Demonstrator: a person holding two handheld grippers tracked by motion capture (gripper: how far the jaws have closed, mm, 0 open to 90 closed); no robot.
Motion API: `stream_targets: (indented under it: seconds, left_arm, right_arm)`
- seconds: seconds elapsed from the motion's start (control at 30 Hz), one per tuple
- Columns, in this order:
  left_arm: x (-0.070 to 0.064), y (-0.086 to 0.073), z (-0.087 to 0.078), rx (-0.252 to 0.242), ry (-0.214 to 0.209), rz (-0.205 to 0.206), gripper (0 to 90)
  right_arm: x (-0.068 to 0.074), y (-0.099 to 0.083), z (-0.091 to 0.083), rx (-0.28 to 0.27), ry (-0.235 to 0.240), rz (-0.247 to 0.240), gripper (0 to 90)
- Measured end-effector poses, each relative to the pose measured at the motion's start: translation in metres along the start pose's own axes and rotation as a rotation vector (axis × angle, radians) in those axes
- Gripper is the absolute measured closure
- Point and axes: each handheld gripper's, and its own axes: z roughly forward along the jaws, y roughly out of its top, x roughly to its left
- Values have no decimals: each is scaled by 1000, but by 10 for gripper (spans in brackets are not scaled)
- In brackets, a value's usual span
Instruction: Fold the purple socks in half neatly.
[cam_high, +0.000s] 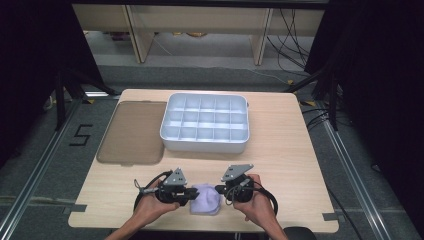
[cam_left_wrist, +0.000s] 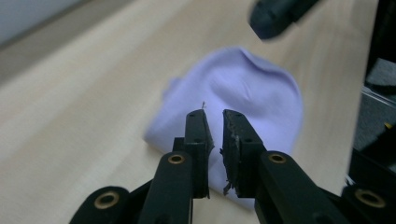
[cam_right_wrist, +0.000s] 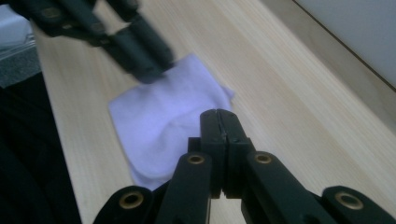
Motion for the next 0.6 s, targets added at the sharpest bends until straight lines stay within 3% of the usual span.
stream_targets:
  seconds: [0.13,0.17,0.3,0.33,0.37,0.43,0.47,0.5,0.57,0.6]
  left_arm:
    - [12,-1,12,23,30,-19,808]
    - [14,-3,14,25,29,-37,811]
    - [15,-6,16,23,29,-41,813]
    - [16,-5,14,44,32,-3,813]
    - [16,-5,14,40,43,-5,812]
    - [16,-5,13,29,34,-9,807]
    - [14,-4,13,8,33,-32,805]
    - [13,-3,11,9,30,-20,804]
    - [10,-2,8,-9,22,-33,804]
    - [10,-2,5,-8,22,-15,803]
  right_arm:
    - [2,-1,11,21,26,-16,900]
    - [2,-3,14,35,33,-19,900]
    - [-2,-9,26,113,30,-25,900]
    - [-2,-10,27,103,38,-17,900]
    - [-1,-10,26,116,28,2,900]
    - [-2,-8,23,96,31,-21,900]
    - [-1,-8,20,90,18,-15,900]
    - [-1,-7,20,70,18,-9,900]
    - [1,-5,15,50,16,-13,898]
    - [2,-4,13,48,16,-11,896]
